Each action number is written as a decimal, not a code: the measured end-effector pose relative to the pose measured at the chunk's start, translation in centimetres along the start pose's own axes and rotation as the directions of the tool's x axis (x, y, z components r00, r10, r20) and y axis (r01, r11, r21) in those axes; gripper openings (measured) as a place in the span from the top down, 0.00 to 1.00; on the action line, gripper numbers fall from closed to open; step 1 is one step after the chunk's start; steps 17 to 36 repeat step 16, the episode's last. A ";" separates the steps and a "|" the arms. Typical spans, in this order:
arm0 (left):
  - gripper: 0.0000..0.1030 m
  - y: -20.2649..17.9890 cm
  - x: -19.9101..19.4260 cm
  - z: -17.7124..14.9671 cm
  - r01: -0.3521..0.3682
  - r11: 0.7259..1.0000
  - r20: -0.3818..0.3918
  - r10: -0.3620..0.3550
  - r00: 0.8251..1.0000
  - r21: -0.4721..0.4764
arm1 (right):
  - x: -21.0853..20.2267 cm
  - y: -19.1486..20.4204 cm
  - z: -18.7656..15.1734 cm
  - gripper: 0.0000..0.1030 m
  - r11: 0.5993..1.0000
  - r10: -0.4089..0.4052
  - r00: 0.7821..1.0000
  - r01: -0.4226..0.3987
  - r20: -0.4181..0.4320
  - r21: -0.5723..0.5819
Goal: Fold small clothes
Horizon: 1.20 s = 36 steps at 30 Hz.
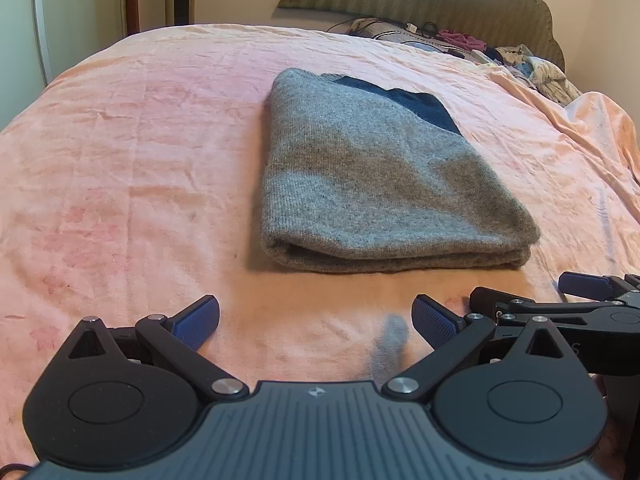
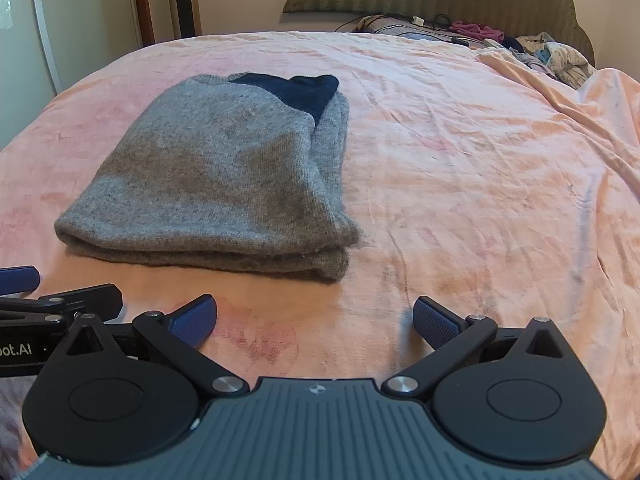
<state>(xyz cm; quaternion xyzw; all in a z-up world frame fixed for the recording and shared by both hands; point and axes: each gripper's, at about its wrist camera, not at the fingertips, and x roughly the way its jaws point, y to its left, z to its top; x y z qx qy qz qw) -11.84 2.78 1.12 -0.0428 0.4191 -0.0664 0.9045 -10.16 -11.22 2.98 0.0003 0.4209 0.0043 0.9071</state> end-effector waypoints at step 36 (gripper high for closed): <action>0.00 2.3 -2.0 1.2 0.037 0.999 0.090 -0.040 0.995 0.030 | -0.1 -1.4 1.3 0.00 0.999 0.030 1.000 -0.030 0.010 -0.036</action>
